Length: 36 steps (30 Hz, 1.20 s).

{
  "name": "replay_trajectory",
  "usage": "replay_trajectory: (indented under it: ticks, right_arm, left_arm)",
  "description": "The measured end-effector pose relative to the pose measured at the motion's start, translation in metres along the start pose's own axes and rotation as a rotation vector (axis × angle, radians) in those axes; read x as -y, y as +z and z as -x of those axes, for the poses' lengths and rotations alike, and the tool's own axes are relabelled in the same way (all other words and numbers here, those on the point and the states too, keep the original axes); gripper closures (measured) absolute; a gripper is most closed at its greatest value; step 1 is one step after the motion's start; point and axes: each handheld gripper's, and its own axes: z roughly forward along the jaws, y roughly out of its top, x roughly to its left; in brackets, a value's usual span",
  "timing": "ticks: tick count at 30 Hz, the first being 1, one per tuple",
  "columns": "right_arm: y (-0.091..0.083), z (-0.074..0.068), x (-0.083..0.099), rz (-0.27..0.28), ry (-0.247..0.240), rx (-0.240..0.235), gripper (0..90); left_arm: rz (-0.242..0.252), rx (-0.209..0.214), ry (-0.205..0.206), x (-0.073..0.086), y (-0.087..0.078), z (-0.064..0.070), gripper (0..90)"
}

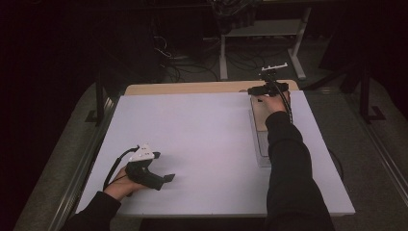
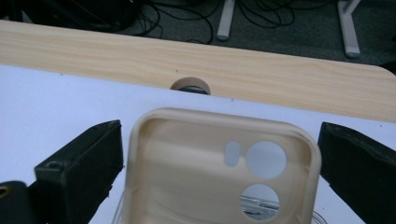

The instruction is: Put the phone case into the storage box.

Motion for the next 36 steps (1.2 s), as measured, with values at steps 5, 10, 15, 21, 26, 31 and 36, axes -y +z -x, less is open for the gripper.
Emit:
replay_trajectory:
  ticks: [5,10,15,21,26,31,36]
  right_arm:
    - [-0.011,0.001,-0.002,0.012,-0.004,-0.018,1.0]
    - [-0.025,0.005,-0.003,0.014,-0.015,-0.048,0.4]
    - [-0.039,0.009,-0.001,0.022,-0.026,-0.077,0.0]
    - [-0.055,0.011,0.005,0.041,-0.048,-0.129,0.0]
    - [-0.063,0.008,0.013,0.039,-0.074,-0.171,0.0]
    - [-0.074,0.005,0.022,0.058,-0.092,-0.208,0.0]
    - [-0.082,0.005,0.03,0.066,-0.111,-0.234,0.0]
  left_arm:
    - [0.002,-0.003,-0.001,-0.001,0.0,0.0,0.0]
    - [-0.006,-0.001,0.001,-0.001,0.0,0.0,0.0]
    - [0.0,0.0,-0.001,-0.003,0.0,0.0,0.0]
    - [-0.004,0.009,-0.006,-0.005,-0.002,-0.003,0.0]
    - [-0.009,0.017,-0.003,-0.007,-0.003,-0.004,0.0]
    - [-0.015,0.029,0.006,-0.01,-0.005,-0.007,0.0]
    - [-0.023,0.036,0.004,-0.01,-0.004,-0.007,0.0]
